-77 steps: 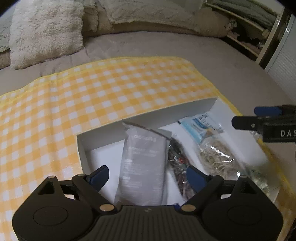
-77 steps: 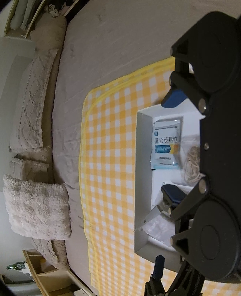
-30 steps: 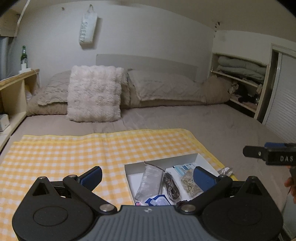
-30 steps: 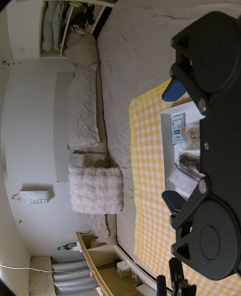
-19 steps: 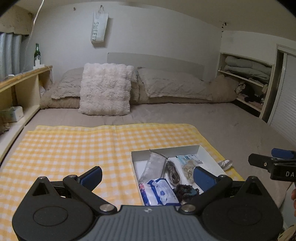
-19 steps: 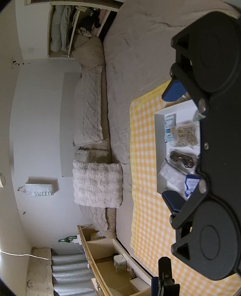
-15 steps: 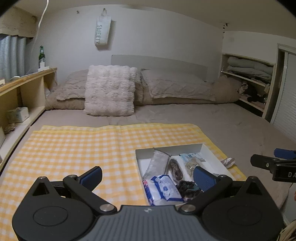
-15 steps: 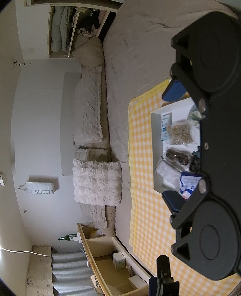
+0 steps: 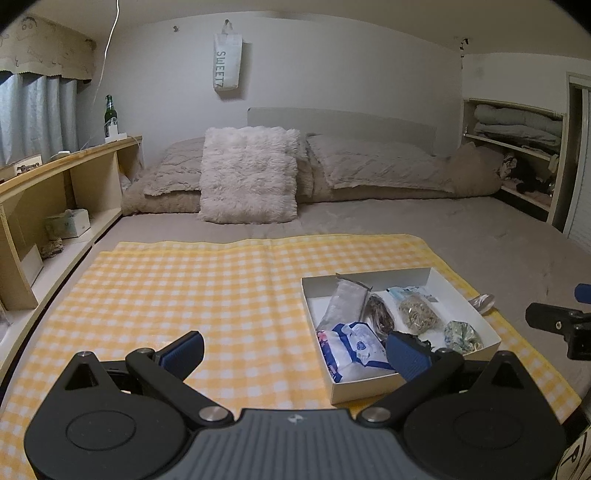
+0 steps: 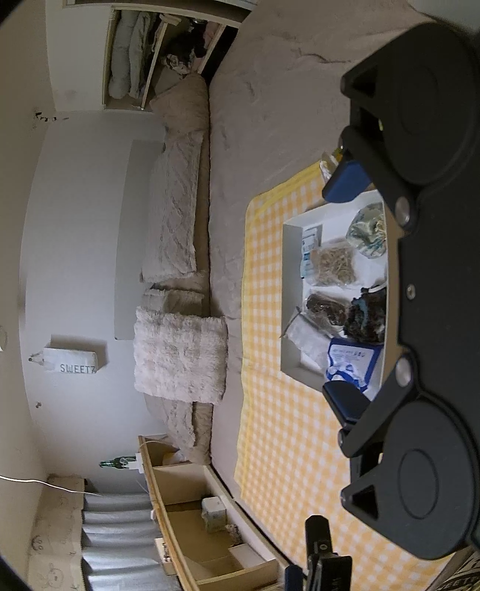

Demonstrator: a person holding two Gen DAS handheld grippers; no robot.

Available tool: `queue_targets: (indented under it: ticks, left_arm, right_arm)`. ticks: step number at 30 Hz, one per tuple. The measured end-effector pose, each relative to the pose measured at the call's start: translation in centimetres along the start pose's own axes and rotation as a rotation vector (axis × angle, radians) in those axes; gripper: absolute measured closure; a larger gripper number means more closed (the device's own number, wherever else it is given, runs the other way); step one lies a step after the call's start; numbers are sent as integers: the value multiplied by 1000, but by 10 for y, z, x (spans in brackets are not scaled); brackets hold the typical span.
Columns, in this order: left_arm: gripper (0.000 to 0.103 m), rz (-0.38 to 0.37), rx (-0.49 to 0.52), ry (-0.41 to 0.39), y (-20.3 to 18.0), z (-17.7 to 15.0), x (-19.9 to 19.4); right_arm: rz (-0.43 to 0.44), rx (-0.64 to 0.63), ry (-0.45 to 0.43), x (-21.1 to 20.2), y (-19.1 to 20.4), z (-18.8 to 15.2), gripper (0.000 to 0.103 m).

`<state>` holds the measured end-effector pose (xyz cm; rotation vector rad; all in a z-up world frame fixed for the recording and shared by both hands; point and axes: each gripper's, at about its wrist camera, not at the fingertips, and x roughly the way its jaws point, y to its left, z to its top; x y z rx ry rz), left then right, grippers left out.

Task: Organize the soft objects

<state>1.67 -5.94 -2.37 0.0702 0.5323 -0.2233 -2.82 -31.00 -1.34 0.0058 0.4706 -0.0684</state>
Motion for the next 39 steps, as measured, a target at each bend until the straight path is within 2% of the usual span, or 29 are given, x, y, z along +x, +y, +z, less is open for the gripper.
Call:
queue_targets:
  ticks: [9,39]
  left_arm:
    - [0,-5,36,7,-4,-7,-2]
    - [0,-11,24,0,-7,-6,-4]
  right_arm:
    - [2,-14,-16,-8,8,-10,0]
    - [17,-36,-27,-9,16,-10,0]
